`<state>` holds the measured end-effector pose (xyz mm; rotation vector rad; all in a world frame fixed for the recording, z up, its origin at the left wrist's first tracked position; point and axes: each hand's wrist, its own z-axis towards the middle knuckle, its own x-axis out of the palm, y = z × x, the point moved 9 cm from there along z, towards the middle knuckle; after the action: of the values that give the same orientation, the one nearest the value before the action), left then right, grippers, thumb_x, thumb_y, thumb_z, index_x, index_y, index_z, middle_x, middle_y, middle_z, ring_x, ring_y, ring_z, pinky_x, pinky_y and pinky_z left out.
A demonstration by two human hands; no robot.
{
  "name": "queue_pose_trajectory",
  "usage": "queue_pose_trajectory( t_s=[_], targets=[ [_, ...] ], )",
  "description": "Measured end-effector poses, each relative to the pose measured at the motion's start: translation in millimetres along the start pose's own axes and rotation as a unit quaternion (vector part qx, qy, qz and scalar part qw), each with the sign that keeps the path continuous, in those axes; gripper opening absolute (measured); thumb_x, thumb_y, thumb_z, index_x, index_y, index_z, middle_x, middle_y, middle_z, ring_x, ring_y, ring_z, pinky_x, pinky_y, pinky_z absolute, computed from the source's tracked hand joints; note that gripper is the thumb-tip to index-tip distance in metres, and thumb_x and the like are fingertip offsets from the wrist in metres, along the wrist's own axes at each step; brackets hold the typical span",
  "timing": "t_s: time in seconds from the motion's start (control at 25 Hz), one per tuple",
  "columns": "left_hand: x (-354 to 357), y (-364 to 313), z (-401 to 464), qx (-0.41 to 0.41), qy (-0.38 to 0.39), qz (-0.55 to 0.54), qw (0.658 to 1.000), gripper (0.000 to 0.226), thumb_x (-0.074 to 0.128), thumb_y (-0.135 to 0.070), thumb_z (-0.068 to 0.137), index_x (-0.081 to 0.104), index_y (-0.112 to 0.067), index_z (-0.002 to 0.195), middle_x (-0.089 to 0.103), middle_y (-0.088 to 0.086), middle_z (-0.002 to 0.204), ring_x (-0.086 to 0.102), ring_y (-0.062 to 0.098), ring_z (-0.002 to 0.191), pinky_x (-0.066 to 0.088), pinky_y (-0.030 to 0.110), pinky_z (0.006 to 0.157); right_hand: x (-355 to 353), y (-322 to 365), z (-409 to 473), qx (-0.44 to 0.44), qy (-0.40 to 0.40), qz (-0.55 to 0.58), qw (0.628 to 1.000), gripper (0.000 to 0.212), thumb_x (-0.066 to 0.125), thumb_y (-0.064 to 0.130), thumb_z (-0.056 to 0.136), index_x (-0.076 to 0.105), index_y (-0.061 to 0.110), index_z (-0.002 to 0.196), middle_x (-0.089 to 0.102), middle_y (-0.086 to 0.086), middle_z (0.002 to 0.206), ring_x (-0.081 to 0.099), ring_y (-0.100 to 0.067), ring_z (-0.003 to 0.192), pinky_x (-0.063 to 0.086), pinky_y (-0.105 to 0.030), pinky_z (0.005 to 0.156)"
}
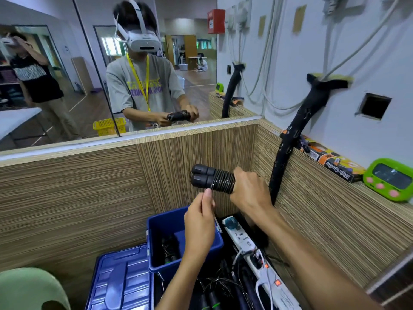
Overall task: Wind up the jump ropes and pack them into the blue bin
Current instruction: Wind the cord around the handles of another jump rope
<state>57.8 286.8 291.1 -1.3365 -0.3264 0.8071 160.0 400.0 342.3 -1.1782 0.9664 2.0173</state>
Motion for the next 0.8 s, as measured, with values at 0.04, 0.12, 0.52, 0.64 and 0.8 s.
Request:
queue_pose_trajectory(
  t_s=[0.04, 0.12, 0.52, 0.64, 0.8],
  targets=[
    [3, 3, -1, -0.018, 0.014, -0.069, 0.997, 0.045, 0.039, -0.046, 0.1, 0.042, -0.016, 0.067, 0.035, -0.007, 0.055, 0.031, 0.011, 0.051, 0.029, 0.028, 0.05, -1, 1, 0, -0.001, -0.005, 0.008, 1.0, 0.022, 0.064, 0.01, 0.085, 0.053, 0.012, 0.104, 0.06, -0.003, 0.085, 0.064, -0.027, 0.077, 0.04, -0.03, 0.059],
    [7, 9, -2, -0.063, 0.04, -0.156, 0.985, 0.043, 0.041, -0.048, 0.098, 0.042, -0.018, 0.068, 0.033, -0.003, 0.057, 0.027, 0.009, 0.05, 0.026, 0.023, 0.046, -3, 4, 0, -0.008, -0.012, 0.027, 1.0, 0.021, 0.065, 0.009, 0.084, 0.053, 0.012, 0.102, 0.062, -0.003, 0.084, 0.065, -0.027, 0.076, 0.042, -0.03, 0.059],
    [2, 29, 7, -0.094, 0.049, -0.186, 0.977, 0.049, 0.036, -0.047, 0.099, 0.032, -0.019, 0.058, 0.027, -0.004, 0.051, 0.023, 0.008, 0.044, 0.021, 0.021, 0.043, -18, 21, -15, -0.061, -0.017, 0.082, 0.995, 0.02, 0.064, 0.006, 0.079, 0.053, 0.015, 0.094, 0.058, 0.003, 0.075, 0.06, -0.021, 0.067, 0.055, -0.039, 0.062],
    [-2, 35, 30, -0.025, 0.064, -0.114, 0.991, 0.052, 0.042, -0.05, 0.095, 0.035, -0.016, 0.057, 0.03, -0.005, 0.049, 0.023, 0.01, 0.046, 0.02, 0.025, 0.046, -23, 29, -25, -0.1, 0.0, 0.103, 0.99, 0.019, 0.063, 0.006, 0.08, 0.051, 0.016, 0.091, 0.055, 0.006, 0.072, 0.058, -0.017, 0.063, 0.053, -0.037, 0.059],
    [0, 36, 55, 0.066, 0.164, 0.027, 0.984, 0.021, 0.051, -0.034, 0.094, 0.065, -0.02, 0.103, 0.062, -0.016, 0.084, 0.059, -0.006, 0.075, 0.047, 0.017, 0.073, -28, 46, -41, -0.201, 0.06, 0.077, 0.975, 0.02, 0.065, 0.007, 0.081, 0.051, 0.016, 0.092, 0.055, 0.006, 0.076, 0.057, -0.014, 0.066, 0.053, -0.034, 0.064]
  ],
)
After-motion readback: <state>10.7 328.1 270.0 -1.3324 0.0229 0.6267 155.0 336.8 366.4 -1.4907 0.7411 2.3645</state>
